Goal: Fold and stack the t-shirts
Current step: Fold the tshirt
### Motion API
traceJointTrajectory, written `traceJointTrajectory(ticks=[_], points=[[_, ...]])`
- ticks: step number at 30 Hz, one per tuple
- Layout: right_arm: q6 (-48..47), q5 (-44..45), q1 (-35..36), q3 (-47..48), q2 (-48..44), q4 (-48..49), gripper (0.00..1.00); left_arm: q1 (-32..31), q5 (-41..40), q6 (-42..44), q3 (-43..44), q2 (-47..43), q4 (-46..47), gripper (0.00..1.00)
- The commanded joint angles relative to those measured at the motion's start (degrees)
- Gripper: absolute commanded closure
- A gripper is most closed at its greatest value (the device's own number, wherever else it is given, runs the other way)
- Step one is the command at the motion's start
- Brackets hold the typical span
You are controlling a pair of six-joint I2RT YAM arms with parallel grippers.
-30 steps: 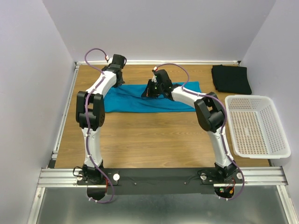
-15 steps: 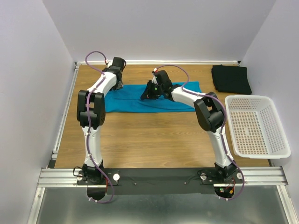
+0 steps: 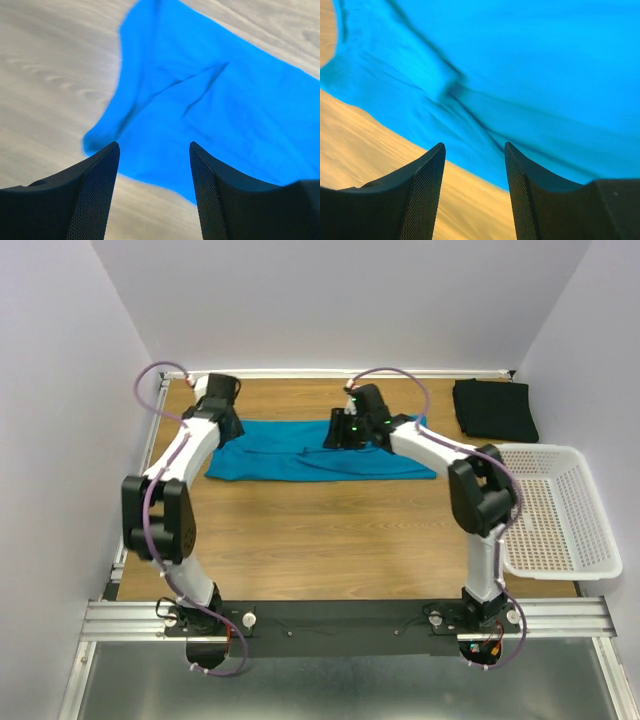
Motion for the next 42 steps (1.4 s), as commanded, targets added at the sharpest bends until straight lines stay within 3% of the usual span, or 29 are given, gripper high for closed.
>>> traceJointTrajectory(ticks=[1,5,7,10,17,21,35,42], points=[[-8.3,6.1,-4.0,-7.9,-10.4,-5.2,0.41,4.3,1.6,-3.2,-11.4,-8.4,5.9,0.35],[-11.5,8.2,-5.6,-14.2,-15.8,-8.0,0.41,6.4,4.6,-3.6,-17.4,-9.6,9.0,0.47],[-11.9,7.9,-5.6,-16.3,-17.1,-8.9,0.41,6.4,5.9,-3.9,-18.5,-8.9,9.9,0.58],[-11.9,5.6,-5.6,-18.0,-17.4,-9.5,0.41,6.4,6.8,-4.7,-18.6,-7.1,11.4,0.62],[-11.2,3.6,-5.6,-16.4,-14.9,-10.1,0.45,7.9,4.3,-6.8,-19.5,-2.4,13.0,0.65],[-9.1,1.2,-4.8,-14.6,-11.9,-10.0,0.56,10.5,4.9,-7.4,-20.9,-0.1,13.6,0.66],[-6.3,0.6,0.2,-7.7,-4.9,-9.6,0.58,11.5,4.8,-7.1,-25.0,-2.6,14.4,0.65],[-12.0,3.6,0.5,-8.2,-4.2,-9.9,0.57,11.7,3.1,-6.3,-25.4,-3.4,14.2,0.65]])
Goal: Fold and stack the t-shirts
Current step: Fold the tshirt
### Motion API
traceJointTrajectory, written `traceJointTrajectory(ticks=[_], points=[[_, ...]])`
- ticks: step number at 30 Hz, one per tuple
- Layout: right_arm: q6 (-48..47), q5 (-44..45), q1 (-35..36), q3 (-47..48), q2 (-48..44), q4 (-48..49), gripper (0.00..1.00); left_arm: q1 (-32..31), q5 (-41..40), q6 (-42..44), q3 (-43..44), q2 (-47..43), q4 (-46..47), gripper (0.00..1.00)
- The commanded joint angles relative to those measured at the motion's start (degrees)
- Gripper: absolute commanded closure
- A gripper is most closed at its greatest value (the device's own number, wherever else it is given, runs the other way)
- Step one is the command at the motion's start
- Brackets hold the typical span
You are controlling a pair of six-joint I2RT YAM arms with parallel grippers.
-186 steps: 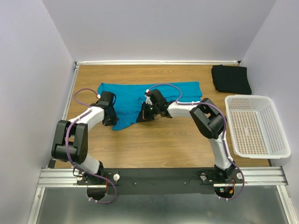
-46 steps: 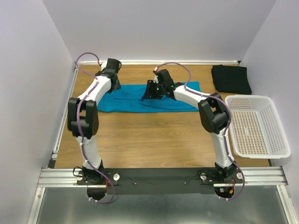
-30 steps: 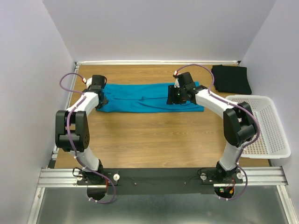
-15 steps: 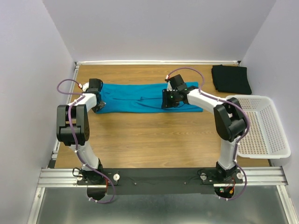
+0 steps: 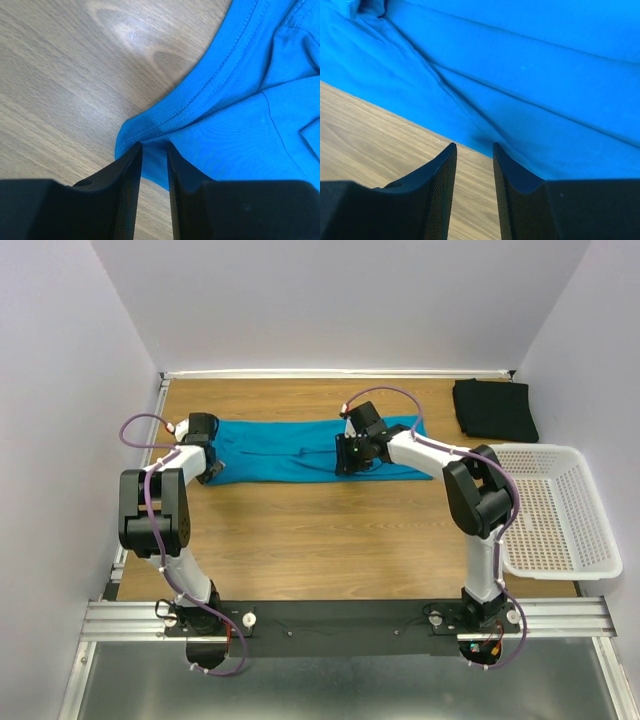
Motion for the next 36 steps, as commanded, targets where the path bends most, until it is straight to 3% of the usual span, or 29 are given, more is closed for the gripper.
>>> traceJointTrajectory(ticks=[1,6,11,21,36], points=[[-4.5,2.2,0.4,0.4,-0.1,-0.9,0.57,1.0,-2.7,0.2,-1.6,-0.9,-1.9,0.65],[-9.1,6.7,1.5,-1.5,-1.6,-1.3,0.45,1.5,-4.2,0.7,-2.4,-1.5,-2.1,0.65],[-11.3,9.8,2.9,-0.5,-0.7,-1.6,0.45,1.5,-4.4,0.9,-3.1,-2.0,-1.7,0.65],[-16.1,14.4,4.1,1.0,0.8,-2.4,0.61,1.5,-4.2,1.6,-3.5,-2.2,-1.2,0.65],[-18.7,16.2,4.5,2.8,2.9,-2.6,0.72,1.5,-3.6,2.2,-3.8,-2.2,-0.8,0.65]])
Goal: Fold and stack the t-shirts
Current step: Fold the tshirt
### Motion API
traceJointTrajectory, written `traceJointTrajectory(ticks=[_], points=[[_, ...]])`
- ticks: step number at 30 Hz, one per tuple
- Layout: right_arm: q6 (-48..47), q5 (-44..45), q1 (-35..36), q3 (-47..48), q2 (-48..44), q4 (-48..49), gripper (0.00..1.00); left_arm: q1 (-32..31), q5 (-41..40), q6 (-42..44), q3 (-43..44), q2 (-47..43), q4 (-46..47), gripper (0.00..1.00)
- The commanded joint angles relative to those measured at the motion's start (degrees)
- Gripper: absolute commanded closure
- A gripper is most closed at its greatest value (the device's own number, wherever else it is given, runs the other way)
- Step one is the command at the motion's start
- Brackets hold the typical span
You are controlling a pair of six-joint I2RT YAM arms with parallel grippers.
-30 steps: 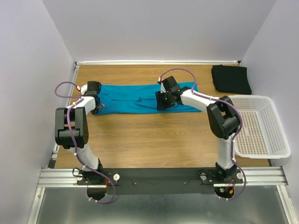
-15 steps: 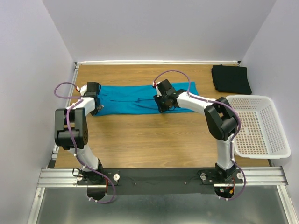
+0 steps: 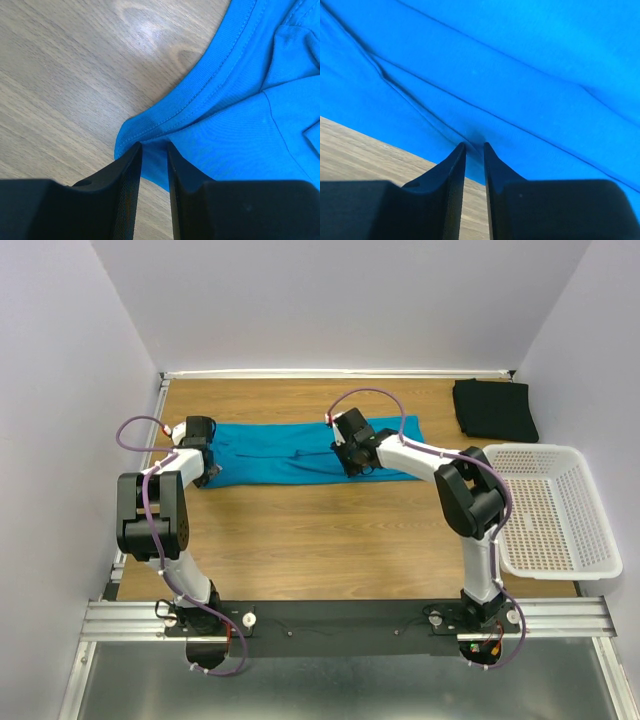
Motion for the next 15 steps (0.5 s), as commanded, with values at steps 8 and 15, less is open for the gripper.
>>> traceJointTrajectory(ticks=[8,15], points=[[-3.6,-0.3,0.9,1.1,1.4,-1.0,0.83,0.6,-1.4,0.6,-1.6,-0.6,-1.1,0.65],[-6.6,8.8,1.0,3.0,1.8,-1.0,1.0,0.6,-2.1,0.4,-1.9,-0.9,-1.2,0.65]])
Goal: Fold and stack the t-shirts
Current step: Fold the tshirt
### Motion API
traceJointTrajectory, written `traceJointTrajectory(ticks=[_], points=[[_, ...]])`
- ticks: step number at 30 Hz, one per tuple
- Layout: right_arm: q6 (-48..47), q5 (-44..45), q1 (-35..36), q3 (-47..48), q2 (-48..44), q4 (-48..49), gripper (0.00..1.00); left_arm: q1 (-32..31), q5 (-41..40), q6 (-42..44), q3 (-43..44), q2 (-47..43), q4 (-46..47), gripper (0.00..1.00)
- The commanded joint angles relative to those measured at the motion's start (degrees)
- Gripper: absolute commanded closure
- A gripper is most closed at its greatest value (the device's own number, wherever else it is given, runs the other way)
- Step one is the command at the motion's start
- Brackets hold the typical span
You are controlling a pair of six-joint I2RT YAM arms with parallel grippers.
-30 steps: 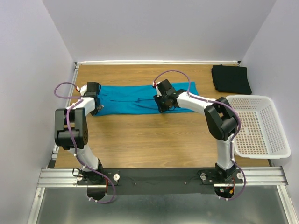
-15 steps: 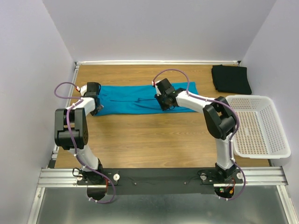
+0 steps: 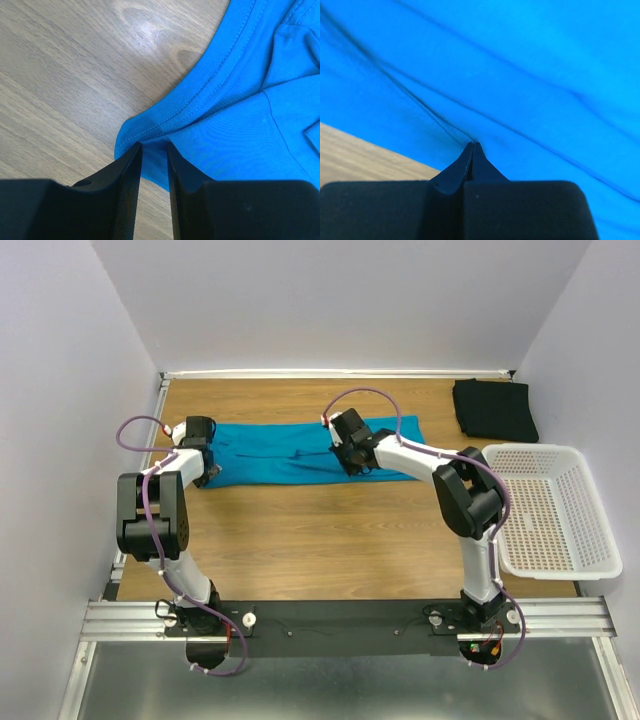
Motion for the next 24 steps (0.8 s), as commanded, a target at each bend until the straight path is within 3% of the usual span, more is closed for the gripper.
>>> traceJointTrajectory(ticks=[1,12,19,24], points=[[-3.2,8.4,0.3,3.2,1.6,-0.6,0.99,0.6,-2.1,0.0,-1.8,-0.8,-1.5,0.65],[-7.6,18.6,0.3,11.9,8.7,-0.6,0.97,0.6,-2.1,0.0,-1.8,-0.4,-1.5,0.64],[-6.8,24.5,0.2,16.2,11.0,-0.5,0.68,0.5,-2.1,0.0,-2.0,-0.5,-1.5,0.64],[-6.1,25.2,0.2,13.5,6.1,-0.5,0.48,0.4,-2.0,0.0,-1.9,-0.5,-1.4,0.64]])
